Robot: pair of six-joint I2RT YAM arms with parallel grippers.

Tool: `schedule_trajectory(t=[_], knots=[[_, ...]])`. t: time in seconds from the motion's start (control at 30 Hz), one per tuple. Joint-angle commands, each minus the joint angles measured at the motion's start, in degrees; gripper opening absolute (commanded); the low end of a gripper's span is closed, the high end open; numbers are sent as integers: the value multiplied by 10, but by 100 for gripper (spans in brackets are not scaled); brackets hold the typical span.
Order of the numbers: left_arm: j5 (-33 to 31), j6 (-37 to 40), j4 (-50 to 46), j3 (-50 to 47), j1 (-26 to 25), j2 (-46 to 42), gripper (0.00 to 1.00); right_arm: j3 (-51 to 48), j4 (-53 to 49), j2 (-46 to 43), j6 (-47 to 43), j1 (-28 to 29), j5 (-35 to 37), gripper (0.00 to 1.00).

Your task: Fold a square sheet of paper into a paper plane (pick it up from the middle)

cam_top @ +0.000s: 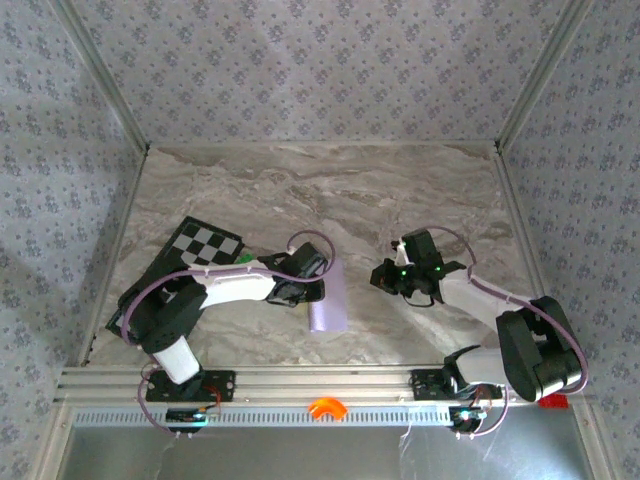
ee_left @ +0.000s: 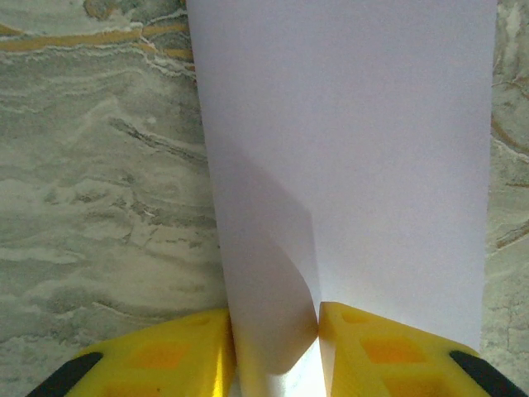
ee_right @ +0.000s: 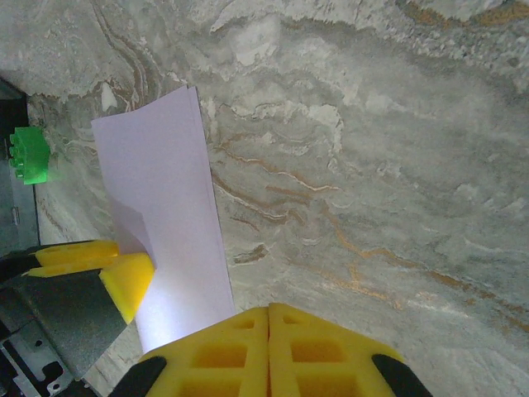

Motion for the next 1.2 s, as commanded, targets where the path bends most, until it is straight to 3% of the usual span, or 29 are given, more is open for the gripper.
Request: schedule_trajectory(t=[0.0, 1.17], knots=[[-34, 20, -23, -6, 4, 38, 34, -4, -3, -6, -7, -3, -12, 9], [-34, 48, -23, 3, 4, 59, 37, -1, 28, 23, 6, 27, -22, 10]])
